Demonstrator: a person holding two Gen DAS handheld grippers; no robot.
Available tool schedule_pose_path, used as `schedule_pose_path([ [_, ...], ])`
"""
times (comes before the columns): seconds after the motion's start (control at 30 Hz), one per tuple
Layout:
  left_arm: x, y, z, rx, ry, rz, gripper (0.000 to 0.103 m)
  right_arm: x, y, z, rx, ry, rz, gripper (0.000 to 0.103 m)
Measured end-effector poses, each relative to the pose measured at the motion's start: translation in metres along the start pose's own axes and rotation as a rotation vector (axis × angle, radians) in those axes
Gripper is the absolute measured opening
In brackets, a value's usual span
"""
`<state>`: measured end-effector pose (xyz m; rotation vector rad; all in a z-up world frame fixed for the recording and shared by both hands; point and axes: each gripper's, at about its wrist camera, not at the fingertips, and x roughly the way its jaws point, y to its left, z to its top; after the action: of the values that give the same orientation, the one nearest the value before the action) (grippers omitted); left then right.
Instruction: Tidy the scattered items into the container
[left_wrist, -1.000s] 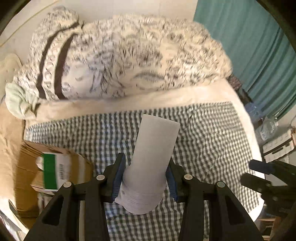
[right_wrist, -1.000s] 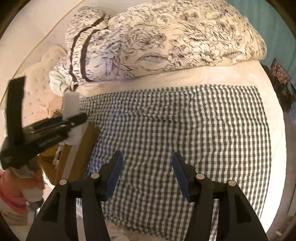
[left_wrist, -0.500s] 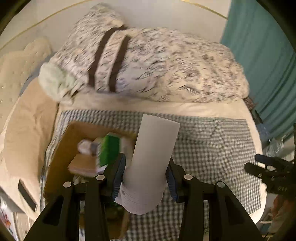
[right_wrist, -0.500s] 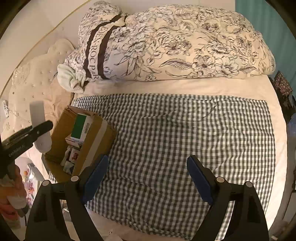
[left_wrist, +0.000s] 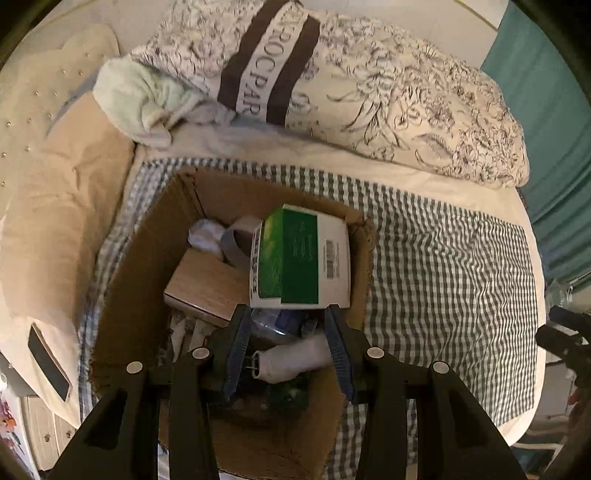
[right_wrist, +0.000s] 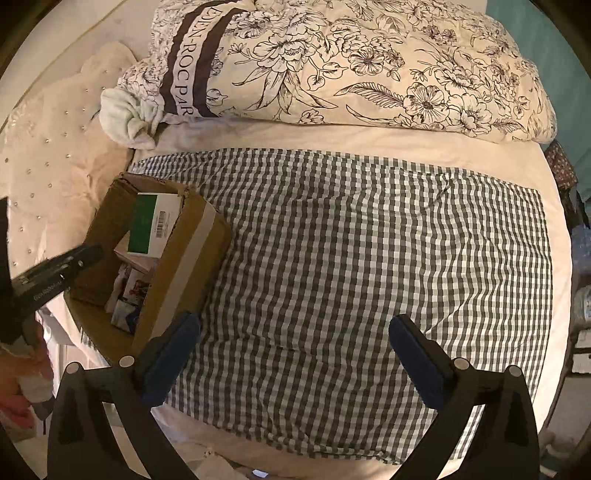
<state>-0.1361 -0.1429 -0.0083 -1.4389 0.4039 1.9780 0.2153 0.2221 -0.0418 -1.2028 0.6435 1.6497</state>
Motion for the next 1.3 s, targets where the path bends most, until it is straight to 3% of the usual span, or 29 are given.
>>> schedule_pose_path([
  [0.03, 0.002, 0.0, 0.0, 0.005, 0.017, -0.006, 0.058, 0.002, 0.0, 0.001, 0.01, 0.004, -0.004, 0.103],
  [0.07, 0.005, -0.001, 0.0, 0.013, 0.039, 0.0, 0.078, 0.003, 0.001, 0.0, 0.015, 0.006, -0.006, 0.103],
  [0.1, 0.006, -0.003, -0.001, 0.022, 0.052, 0.019, 0.088, 0.004, 0.002, 0.0, 0.019, 0.009, -0.009, 0.103],
  [0.27, -0.001, -0.014, -0.001, 0.04, 0.091, 0.028, 0.089, 0.0, 0.007, 0.0, 0.017, 0.002, -0.031, 0.103],
  [0.6, -0.049, -0.057, 0.008, 0.066, -0.058, 0.095, 0.096, -0.044, 0.004, -0.002, -0.012, -0.125, -0.086, 0.103],
  [0.7, -0.048, -0.069, 0.006, 0.074, -0.051, 0.061, 0.096, -0.052, 0.001, -0.006, -0.002, -0.172, -0.099, 0.103],
  [1.1, -0.043, -0.091, -0.011, 0.124, -0.015, 0.056, 0.099, -0.045, -0.013, -0.03, 0.028, -0.124, -0.114, 0.103],
  [1.23, -0.039, -0.094, -0.013, 0.138, 0.003, 0.097, 0.103, -0.045, -0.016, -0.034, 0.036, -0.116, -0.105, 0.103],
  [1.3, -0.038, -0.096, -0.012, 0.157, -0.003, 0.171, 0.103, -0.043, -0.017, -0.035, 0.036, -0.103, -0.094, 0.103],
])
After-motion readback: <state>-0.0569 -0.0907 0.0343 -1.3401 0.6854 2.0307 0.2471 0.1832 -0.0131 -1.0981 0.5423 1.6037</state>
